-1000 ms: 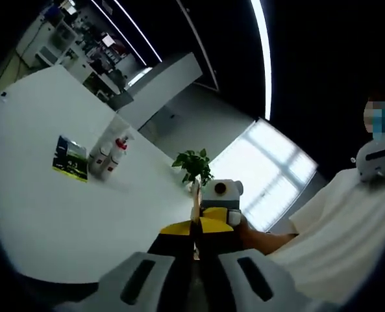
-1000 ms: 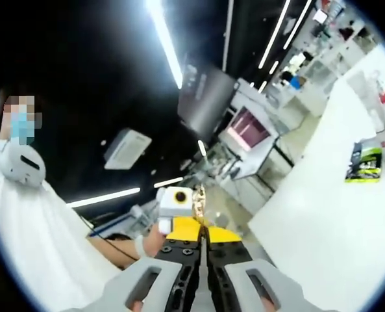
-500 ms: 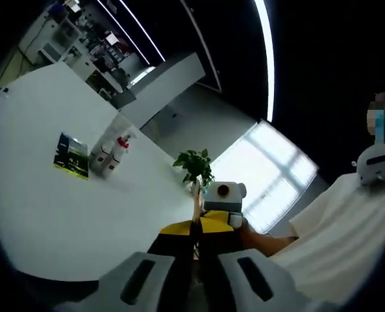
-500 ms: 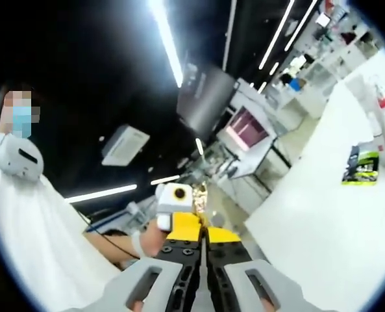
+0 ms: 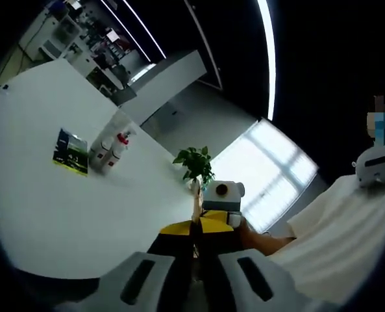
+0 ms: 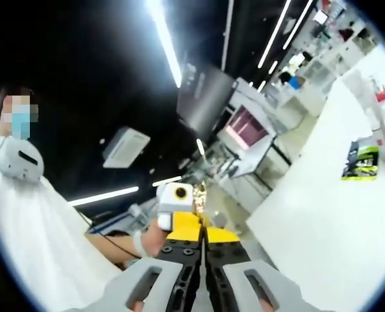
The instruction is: Arrange the skincare products in the storage area until every visible bottle or jar stands upright without overlapping.
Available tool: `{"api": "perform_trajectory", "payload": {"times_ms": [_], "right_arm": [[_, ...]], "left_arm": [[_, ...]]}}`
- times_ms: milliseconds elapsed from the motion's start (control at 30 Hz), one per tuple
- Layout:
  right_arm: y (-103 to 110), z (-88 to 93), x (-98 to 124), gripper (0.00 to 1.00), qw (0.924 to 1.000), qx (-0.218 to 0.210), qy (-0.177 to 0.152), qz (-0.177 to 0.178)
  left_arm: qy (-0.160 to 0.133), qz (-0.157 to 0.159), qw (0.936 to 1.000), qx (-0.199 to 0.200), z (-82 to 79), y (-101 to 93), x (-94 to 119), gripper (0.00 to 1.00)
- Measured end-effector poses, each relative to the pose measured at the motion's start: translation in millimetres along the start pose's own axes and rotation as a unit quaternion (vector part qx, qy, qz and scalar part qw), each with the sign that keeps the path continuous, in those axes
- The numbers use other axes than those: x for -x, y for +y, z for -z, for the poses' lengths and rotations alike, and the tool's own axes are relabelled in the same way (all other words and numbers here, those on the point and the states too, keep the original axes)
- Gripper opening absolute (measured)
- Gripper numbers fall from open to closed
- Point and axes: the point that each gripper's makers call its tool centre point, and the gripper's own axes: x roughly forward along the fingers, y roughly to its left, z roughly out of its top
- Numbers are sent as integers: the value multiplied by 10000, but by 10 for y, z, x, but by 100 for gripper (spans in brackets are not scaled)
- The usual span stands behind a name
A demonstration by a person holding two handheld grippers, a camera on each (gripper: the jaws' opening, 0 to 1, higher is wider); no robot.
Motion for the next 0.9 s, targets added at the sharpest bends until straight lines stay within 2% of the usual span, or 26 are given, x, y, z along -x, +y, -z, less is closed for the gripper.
{"api": "perform_trajectory", "payload": {"times_ms": [200,400,467,500,567,633,667,700,733,767,800,867,900], "right_arm": [[-55,-35,-15,0,9999,-87,11,53],[-230,-281,52,0,9985,-336,-358,237],[-262,-338,62,0,9982,-398,-389,217],[-279,-358,61,0,9981,-414,-391,221],[-345,-410,57,0,9977,-455,-418,278],[-422,-469,46,0,9966,-573,-487,326],[-476,-504,36,0,9956,-661,-547,372],[-515,-521,29,0,9951,-705,-568,404],[-558,-545,14,0,9944,-773,-587,410],[-585,-562,3,0,9939,-821,-609,418],[-611,-578,-8,0,9935,-854,-621,430],[-605,-608,-92,0,9924,-936,-649,459],[-612,-619,-119,0,9920,-970,-651,472]], "left_arm": [[-52,-43,10000,71,-26,23,-3,0],[-426,-392,9983,-92,-206,152,38,0],[-420,-463,9980,-70,-237,185,51,0],[-400,-503,9978,-151,-248,198,61,0],[-395,-851,9945,-476,-308,316,117,0],[-377,-1330,9826,-1237,-405,443,208,1],[-373,-1566,9741,-1585,-447,502,255,1],[-323,-1943,9575,-2106,-492,615,328,2],[-206,-2229,9448,-2393,-497,708,386,3],[7,-2548,9289,-2687,-482,815,450,3],[385,-2845,9095,-3006,-405,957,512,2],[1071,-3335,8821,-3151,-217,1203,612,0],[1366,-3515,8654,-3301,-139,1296,638,0]]}}
